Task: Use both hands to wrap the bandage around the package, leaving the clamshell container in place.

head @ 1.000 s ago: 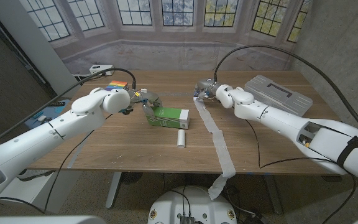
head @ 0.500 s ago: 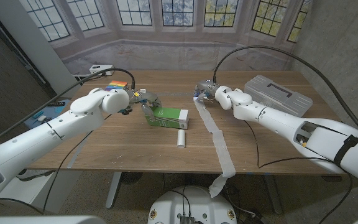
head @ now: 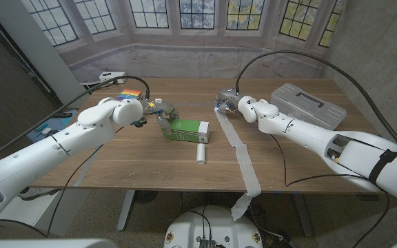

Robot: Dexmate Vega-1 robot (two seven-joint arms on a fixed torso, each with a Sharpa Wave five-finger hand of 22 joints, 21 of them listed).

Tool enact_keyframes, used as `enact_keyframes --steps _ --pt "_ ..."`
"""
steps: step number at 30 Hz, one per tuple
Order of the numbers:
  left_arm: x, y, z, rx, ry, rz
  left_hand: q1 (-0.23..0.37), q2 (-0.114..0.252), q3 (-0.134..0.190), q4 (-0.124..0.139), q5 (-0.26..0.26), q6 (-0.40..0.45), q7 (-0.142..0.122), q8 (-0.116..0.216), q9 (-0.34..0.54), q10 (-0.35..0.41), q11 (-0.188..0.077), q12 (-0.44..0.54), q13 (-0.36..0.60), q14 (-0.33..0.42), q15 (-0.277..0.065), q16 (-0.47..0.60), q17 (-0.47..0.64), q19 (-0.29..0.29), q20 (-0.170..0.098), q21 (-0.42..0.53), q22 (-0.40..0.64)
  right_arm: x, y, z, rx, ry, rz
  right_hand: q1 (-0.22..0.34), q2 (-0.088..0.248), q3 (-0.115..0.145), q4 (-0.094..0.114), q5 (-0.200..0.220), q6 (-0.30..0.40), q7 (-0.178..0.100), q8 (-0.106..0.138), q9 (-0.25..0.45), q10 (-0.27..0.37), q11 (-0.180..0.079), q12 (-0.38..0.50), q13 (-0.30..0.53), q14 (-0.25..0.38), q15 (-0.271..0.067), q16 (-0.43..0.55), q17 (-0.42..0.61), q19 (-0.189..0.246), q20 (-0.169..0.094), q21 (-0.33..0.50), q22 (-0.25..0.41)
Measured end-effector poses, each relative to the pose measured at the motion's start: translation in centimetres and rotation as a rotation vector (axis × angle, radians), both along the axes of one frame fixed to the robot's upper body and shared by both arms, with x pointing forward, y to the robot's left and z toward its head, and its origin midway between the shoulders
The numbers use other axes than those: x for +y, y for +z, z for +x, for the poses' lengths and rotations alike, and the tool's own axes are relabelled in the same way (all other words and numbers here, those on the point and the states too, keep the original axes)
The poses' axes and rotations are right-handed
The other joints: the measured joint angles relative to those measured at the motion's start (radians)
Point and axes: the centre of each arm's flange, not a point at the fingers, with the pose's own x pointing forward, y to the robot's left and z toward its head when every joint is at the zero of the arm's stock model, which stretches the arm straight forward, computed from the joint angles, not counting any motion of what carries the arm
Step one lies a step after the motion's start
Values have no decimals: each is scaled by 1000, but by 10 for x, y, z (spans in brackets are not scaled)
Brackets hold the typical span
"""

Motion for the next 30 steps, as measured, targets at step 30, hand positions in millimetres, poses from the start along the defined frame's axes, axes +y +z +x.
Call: enact_keyframes --steps 30 --pt "-6 -3 -4 6 -13 8 0 0 0 0 -1 0 0 0 -1 0 0 -4 5 8 0 -8 0 -6 -6 0 0 -5 -13 -4 -42 6 10 44 9 0 0 0 78 0 11 -1 72 5 38 27 83 -10 22 14 22 -8 0 0"
